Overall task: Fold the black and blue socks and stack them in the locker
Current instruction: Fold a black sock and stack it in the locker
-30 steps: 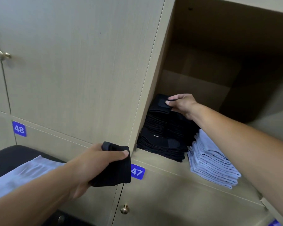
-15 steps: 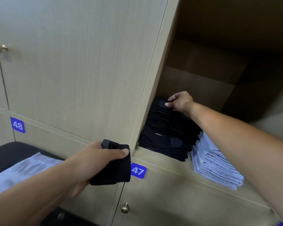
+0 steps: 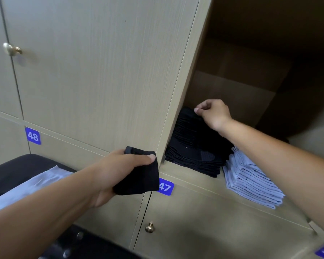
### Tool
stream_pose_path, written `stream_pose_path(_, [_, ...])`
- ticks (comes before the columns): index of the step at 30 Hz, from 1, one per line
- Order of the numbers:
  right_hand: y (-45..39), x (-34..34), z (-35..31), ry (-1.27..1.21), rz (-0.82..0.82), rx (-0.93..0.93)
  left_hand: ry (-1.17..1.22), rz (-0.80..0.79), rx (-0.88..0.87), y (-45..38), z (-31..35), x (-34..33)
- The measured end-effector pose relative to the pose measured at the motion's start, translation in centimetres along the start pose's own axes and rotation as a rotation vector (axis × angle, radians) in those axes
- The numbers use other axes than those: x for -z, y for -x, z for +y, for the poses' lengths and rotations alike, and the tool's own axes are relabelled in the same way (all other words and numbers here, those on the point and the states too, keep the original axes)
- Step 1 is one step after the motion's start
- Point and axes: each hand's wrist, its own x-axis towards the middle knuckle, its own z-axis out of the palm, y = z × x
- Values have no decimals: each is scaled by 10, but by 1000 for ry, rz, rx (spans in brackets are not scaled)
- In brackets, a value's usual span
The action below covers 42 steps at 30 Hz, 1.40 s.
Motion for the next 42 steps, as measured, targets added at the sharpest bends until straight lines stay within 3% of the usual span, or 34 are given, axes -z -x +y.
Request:
stream_pose_path(12, [171,6,-24,-360,-155,151,310,19,57,10,11,-7])
stream_pose_path(20, [199,4,-21,-5,-231,740,440,56,55,17,16,-14])
stream_pose_path(25, [197,-1,-19,53,-35,883,425,0,75,17,14,-19])
stream_pose_path(29, [196,2,-21,-27,13,729,362,-32,31,11,11,-16])
stream_pose_path(34, [196,0,-20,-477,-100,153,71,-83,-17,10,7,-7])
stream_pose_path(39, [195,-2,-14,-598,-144,-109,-131,-40,-110,6,2,-6])
stream_pose_path(42, [196,-5,-10,-664,-189,-169,-182,-25,-169,4,-2,-8])
